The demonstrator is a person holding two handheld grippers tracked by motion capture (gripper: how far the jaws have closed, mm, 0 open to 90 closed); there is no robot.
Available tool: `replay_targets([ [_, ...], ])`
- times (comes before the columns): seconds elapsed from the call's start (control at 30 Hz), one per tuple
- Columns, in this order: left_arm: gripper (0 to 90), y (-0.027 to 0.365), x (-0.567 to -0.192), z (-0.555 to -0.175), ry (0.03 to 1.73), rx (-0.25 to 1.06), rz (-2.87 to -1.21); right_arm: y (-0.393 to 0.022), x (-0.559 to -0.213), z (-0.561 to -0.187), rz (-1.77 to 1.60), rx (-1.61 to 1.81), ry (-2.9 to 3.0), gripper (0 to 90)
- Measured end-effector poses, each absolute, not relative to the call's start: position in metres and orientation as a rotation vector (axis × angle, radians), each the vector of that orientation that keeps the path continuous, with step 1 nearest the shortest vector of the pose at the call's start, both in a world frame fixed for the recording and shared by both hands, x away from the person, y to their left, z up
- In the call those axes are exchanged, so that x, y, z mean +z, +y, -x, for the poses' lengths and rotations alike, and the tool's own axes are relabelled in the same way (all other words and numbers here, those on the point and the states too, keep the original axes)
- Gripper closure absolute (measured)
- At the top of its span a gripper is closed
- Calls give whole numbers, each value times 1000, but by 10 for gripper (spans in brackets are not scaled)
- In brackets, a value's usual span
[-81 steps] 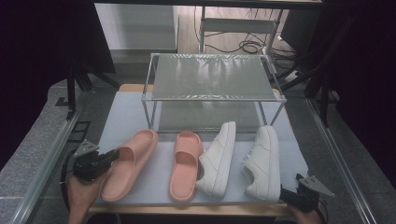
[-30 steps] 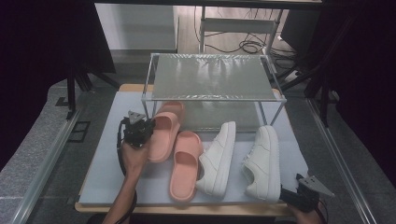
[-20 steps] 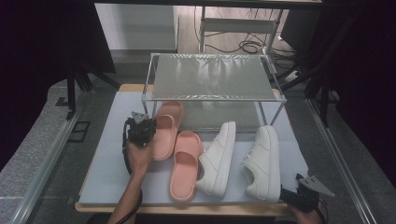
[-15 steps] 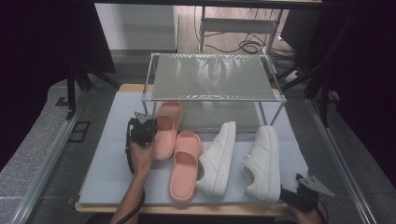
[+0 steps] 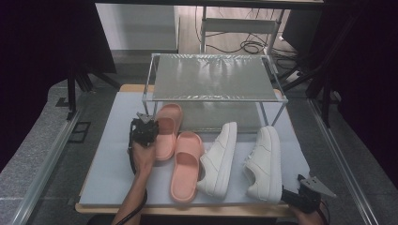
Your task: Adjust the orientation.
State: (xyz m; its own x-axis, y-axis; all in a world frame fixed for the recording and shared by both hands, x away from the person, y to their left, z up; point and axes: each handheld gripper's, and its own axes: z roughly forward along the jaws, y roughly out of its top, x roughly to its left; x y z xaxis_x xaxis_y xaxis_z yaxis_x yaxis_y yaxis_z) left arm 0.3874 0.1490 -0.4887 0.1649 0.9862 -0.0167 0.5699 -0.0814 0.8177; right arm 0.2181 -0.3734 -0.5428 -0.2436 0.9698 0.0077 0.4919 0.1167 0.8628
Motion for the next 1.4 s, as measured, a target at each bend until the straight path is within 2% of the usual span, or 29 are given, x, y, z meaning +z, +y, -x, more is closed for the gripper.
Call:
replay_targets([
  [0.33,715,154,-479,-374,1428,702,-1738,-373,-543,-218,-1418,1044,1810,83],
  [0.6,697,162,-464,-357,1360,678,-1718,-373,-543,-218,-1418,1044,1810,83],
  [1.0,672,172,-457,-321,1248,559,-1765,-373,-543,-218,-1418,1043,1810,83],
  [1.2,695,173,-464,-304,1209,507,-1794,-373,-543,-218,-1419,1044,1809,83],
  [1.4,771,173,-479,-289,1194,477,-1840,-373,-543,-218,-1419,1044,1809,83],
])
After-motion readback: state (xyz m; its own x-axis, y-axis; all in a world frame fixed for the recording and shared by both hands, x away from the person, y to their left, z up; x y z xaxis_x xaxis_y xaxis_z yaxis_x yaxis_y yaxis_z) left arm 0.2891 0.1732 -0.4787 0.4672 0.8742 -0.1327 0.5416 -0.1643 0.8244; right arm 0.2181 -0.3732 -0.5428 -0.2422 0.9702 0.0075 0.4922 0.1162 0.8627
